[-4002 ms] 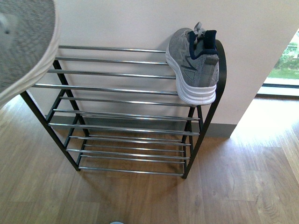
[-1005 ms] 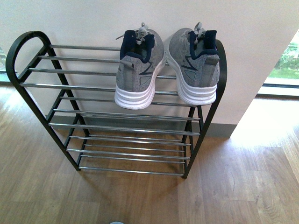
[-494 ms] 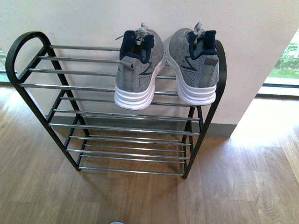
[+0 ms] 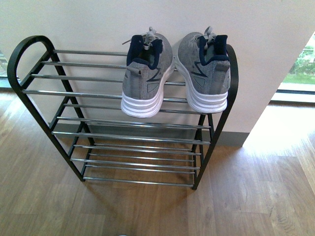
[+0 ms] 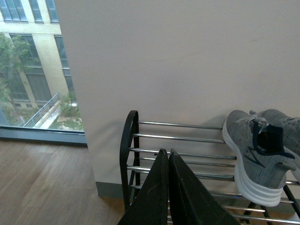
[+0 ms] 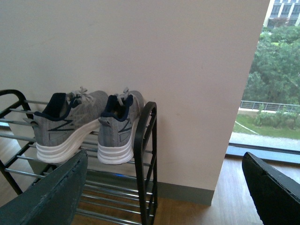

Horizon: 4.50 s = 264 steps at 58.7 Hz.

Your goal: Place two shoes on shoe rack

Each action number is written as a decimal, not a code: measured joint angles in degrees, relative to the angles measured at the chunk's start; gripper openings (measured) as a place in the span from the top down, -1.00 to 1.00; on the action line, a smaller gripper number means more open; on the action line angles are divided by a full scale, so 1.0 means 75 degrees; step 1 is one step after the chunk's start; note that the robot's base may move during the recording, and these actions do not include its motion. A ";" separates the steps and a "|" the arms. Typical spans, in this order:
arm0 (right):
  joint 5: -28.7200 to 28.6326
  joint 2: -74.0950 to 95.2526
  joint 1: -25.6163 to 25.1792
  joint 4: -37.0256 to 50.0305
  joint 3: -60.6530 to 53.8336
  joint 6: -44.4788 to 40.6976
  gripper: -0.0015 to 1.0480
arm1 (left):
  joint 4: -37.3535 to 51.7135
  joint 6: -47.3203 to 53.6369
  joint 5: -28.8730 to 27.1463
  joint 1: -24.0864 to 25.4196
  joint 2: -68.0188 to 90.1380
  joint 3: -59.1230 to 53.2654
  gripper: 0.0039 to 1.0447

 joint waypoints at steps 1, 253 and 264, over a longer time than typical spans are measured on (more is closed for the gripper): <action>0.0000 0.0000 0.0000 0.0000 0.0000 0.0000 -0.82 | -0.0026 0.0000 0.0000 0.0029 -0.0064 -0.0026 0.98; -0.0009 -0.0009 0.0017 -0.0020 0.0000 0.0000 -0.82 | -0.3075 0.0029 0.0082 0.0055 -0.3934 -0.0857 -0.83; -0.0009 -0.0012 0.0017 -0.0017 0.0000 0.0000 -0.82 | -0.3075 0.0029 0.0079 0.0055 -0.3934 -0.0857 -0.83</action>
